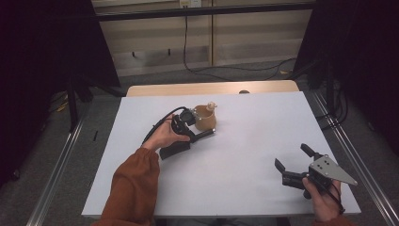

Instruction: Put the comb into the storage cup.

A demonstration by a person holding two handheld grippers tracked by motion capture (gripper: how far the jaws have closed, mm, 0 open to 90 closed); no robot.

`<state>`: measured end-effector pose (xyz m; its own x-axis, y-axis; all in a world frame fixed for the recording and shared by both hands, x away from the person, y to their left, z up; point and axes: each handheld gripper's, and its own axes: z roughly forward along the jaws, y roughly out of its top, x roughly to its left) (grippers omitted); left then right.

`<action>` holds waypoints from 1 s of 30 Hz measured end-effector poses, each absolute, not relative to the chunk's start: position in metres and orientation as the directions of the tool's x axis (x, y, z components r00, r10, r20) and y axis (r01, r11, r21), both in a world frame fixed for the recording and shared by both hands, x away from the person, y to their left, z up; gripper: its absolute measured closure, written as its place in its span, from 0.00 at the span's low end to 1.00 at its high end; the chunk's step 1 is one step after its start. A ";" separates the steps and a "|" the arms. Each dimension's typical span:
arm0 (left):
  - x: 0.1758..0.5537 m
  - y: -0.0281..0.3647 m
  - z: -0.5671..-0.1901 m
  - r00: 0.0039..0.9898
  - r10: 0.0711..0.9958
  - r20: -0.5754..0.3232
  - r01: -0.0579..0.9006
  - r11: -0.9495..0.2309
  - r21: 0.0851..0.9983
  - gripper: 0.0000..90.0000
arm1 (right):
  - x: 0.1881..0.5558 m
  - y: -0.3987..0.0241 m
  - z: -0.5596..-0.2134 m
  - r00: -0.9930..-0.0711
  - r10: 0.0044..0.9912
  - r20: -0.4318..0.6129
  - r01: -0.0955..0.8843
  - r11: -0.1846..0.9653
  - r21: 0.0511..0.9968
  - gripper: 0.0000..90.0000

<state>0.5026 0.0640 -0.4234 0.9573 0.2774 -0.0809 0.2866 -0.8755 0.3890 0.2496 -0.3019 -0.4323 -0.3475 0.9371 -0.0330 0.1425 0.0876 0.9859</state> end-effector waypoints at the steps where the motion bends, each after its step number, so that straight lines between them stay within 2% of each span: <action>1: 0.502 0.064 -0.423 0.957 0.278 -0.081 0.287 -0.874 0.392 0.81 | 0.250 -0.302 -0.432 -0.348 0.937 -0.034 0.141 0.088 0.986 0.00; 12: 0.498 0.076 -0.405 0.948 0.295 -0.117 0.315 -0.829 0.463 0.81 | 0.250 -0.302 -0.432 -0.350 0.936 -0.033 0.143 0.088 0.986 0.00; 23: 0.488 0.083 -0.383 0.950 0.300 -0.083 0.293 -0.773 0.562 0.81 | 0.250 -0.301 -0.433 -0.346 0.938 -0.032 0.145 0.087 0.986 0.00; 30: 0.483 0.093 -0.372 0.950 0.300 -0.092 0.291 -0.736 0.611 0.81 | 0.250 -0.301 -0.433 -0.347 0.937 -0.033 0.144 0.088 0.986 0.00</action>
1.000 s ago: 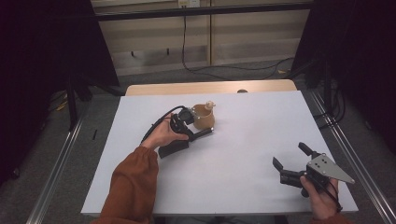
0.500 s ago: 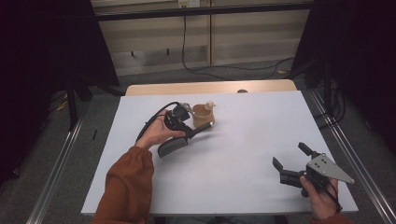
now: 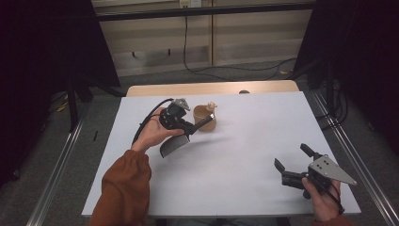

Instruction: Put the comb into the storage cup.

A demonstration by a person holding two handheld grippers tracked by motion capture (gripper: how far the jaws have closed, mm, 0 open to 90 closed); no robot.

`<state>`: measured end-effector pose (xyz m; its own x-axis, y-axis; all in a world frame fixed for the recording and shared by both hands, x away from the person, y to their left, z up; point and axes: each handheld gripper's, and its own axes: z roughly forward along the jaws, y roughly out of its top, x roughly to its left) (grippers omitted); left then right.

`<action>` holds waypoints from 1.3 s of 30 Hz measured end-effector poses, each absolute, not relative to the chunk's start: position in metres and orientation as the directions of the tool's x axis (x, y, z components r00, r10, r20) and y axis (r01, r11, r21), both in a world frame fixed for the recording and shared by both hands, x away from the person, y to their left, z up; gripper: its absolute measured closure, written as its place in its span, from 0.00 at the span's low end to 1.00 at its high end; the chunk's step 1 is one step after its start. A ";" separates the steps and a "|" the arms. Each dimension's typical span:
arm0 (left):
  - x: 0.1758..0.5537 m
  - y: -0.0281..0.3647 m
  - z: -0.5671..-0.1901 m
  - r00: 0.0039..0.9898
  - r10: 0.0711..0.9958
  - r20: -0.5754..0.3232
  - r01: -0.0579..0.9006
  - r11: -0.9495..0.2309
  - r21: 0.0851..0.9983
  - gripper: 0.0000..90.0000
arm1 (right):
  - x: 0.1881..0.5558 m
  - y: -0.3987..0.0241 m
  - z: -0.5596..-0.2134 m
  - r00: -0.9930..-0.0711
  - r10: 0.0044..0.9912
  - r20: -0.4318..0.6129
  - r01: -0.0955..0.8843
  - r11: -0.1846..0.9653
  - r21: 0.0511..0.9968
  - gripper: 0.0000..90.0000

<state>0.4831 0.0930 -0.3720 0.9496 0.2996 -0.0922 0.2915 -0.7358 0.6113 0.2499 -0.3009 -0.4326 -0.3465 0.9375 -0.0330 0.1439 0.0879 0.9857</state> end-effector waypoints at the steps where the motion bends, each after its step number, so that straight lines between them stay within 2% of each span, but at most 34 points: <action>1: 0.482 0.094 -0.371 0.949 0.300 -0.095 0.291 -0.723 0.626 0.81 | 0.250 -0.301 -0.433 -0.346 0.938 -0.033 0.144 0.088 0.986 0.00; 6: 0.475 0.100 -0.365 0.945 0.308 -0.106 0.297 -0.679 0.672 0.81 | 0.250 -0.301 -0.433 -0.345 0.938 -0.037 0.144 0.092 0.985 0.00; 13: 0.463 0.103 -0.358 0.957 0.272 -0.106 0.267 -0.669 0.693 0.81 | 0.250 -0.301 -0.433 -0.345 0.938 -0.040 0.146 0.096 0.985 0.00; 26: 0.442 0.109 -0.354 0.951 0.287 -0.118 0.279 -0.624 0.730 0.81 | 0.250 -0.300 -0.433 -0.361 0.931 -0.054 0.149 0.115 0.982 0.00; 39: 0.416 0.094 -0.354 0.969 0.240 -0.061 0.203 -0.629 0.750 0.81 | 0.250 -0.297 -0.433 -0.364 0.931 -0.035 0.147 0.094 0.985 0.00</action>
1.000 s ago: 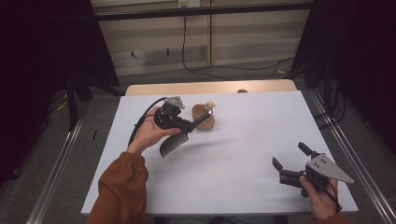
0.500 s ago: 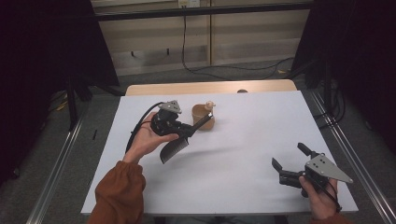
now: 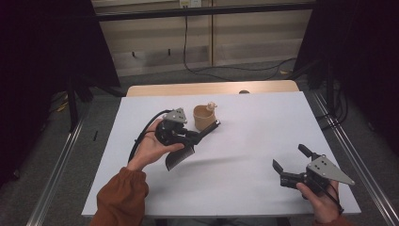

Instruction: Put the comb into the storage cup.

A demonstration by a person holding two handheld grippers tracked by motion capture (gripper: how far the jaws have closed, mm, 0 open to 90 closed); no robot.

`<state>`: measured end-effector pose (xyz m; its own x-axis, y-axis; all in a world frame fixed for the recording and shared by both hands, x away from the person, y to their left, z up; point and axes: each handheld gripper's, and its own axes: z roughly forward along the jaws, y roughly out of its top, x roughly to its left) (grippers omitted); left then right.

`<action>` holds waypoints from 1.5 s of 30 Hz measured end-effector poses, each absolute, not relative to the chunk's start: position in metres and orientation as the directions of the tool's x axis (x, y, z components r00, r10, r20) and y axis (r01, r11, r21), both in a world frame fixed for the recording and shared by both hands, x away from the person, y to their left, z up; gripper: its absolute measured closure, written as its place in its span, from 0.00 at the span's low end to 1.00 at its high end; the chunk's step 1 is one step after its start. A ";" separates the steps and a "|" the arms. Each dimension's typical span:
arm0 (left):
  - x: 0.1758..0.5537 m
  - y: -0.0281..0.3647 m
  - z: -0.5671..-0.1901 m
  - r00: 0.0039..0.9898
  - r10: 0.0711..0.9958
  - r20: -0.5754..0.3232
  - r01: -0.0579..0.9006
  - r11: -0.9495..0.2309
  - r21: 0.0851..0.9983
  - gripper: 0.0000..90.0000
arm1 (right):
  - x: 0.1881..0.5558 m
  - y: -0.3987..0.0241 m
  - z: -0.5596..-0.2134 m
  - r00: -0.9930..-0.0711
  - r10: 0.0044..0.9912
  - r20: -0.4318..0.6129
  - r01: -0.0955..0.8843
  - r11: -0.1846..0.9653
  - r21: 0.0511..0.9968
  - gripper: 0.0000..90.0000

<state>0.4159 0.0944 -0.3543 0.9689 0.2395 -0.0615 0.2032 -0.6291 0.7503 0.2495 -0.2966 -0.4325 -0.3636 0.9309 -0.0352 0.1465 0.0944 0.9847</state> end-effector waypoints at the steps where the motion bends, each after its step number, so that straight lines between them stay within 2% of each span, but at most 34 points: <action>1: 0.413 0.092 -0.354 0.970 0.235 -0.068 0.205 -0.627 0.751 0.81 | 0.249 -0.296 -0.433 -0.367 0.930 -0.029 0.151 0.090 0.984 0.00; 10: 0.399 0.081 -0.354 0.981 0.186 -0.056 0.165 -0.647 0.745 0.81 | 0.251 -0.291 -0.431 -0.417 0.909 0.000 0.190 0.088 0.978 0.01; 22: 0.386 0.066 -0.352 0.991 0.122 -0.061 0.128 -0.678 0.724 0.81 | 0.257 -0.279 -0.418 -0.552 0.834 0.009 0.297 0.186 0.937 0.01; 28: 0.381 0.062 -0.351 0.994 0.100 -0.054 0.108 -0.685 0.721 0.81 | 0.263 -0.275 -0.408 -0.623 0.779 0.067 0.376 0.224 0.899 0.01; 39: 0.375 0.051 -0.356 0.997 0.062 -0.044 0.075 -0.723 0.687 0.81 | 0.281 -0.261 -0.389 -0.702 0.689 0.179 0.485 0.278 0.829 0.01; 45: 0.372 0.043 -0.360 0.999 0.030 -0.045 0.052 -0.747 0.663 0.81 | 0.291 -0.249 -0.387 -0.718 0.679 0.154 0.487 0.331 0.808 0.02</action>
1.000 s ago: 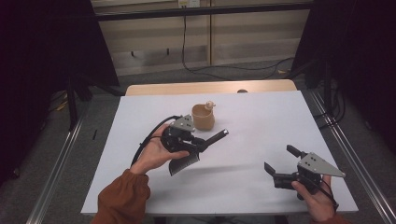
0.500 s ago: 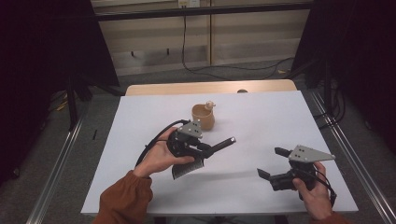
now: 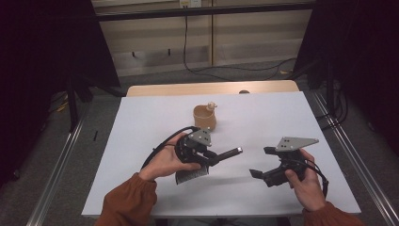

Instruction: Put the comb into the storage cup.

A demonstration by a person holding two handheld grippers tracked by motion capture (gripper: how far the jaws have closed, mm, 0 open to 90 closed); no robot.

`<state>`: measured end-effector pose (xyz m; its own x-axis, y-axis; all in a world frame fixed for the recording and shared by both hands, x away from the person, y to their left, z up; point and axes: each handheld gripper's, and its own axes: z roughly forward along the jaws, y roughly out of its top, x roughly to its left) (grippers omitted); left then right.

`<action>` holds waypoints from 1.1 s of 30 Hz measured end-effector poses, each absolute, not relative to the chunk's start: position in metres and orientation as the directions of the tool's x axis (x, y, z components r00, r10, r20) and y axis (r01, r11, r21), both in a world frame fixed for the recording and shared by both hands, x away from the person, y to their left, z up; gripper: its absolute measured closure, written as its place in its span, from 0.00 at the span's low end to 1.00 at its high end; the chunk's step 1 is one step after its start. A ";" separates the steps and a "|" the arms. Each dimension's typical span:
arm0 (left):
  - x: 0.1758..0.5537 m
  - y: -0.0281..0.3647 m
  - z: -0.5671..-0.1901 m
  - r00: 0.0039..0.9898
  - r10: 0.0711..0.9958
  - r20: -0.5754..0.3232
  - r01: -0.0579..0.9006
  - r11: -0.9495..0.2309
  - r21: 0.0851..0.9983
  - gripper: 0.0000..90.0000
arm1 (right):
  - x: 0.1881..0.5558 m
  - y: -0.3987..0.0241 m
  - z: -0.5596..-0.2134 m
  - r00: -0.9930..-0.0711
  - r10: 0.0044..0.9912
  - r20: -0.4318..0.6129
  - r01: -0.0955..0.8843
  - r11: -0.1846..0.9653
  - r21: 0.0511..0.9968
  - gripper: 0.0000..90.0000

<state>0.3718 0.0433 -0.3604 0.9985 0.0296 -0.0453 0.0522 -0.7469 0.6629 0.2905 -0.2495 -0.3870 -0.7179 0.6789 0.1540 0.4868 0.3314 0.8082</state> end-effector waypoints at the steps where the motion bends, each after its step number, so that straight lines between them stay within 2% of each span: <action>1: 0.371 0.042 -0.361 0.999 0.025 -0.044 0.048 -0.751 0.658 0.81 | 0.292 -0.248 -0.387 -0.726 0.670 0.153 0.487 0.344 0.803 0.02; 7: 0.368 0.038 -0.361 1.000 -0.009 -0.028 0.011 -0.773 0.634 0.81 | 0.295 -0.239 -0.380 -0.768 0.633 0.094 0.456 0.439 0.774 0.02; 11: 0.368 0.036 -0.361 1.000 0.006 -0.024 0.020 -0.785 0.619 0.81 | 0.298 -0.235 -0.375 -0.807 0.582 0.096 0.445 0.494 0.747 0.03; 20: 0.365 0.034 -0.362 0.999 -0.025 -0.045 0.005 -0.813 0.582 0.81 | 0.309 -0.220 -0.374 -0.859 0.504 0.092 0.414 0.576 0.705 0.06; 23: 0.367 0.032 -0.362 0.998 -0.042 -0.050 -0.007 -0.830 0.558 0.81 | 0.312 -0.216 -0.373 -0.868 0.486 0.100 0.411 0.592 0.693 0.07; 25: 0.368 0.030 -0.363 0.998 -0.034 -0.057 0.003 -0.834 0.552 0.81 | 0.315 -0.213 -0.373 -0.872 0.477 0.112 0.416 0.602 0.682 0.11; 33: 0.368 0.025 -0.363 0.996 -0.054 -0.067 -0.010 -0.845 0.534 0.81 | 0.324 -0.208 -0.372 -0.891 0.435 0.127 0.408 0.647 0.644 0.12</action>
<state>0.3684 0.0247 -0.3626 0.9963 -0.0535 -0.0665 -0.0098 -0.8454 0.5340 0.3238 -0.2080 -0.3719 -0.8914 0.4350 0.1269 0.4076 0.6473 0.6441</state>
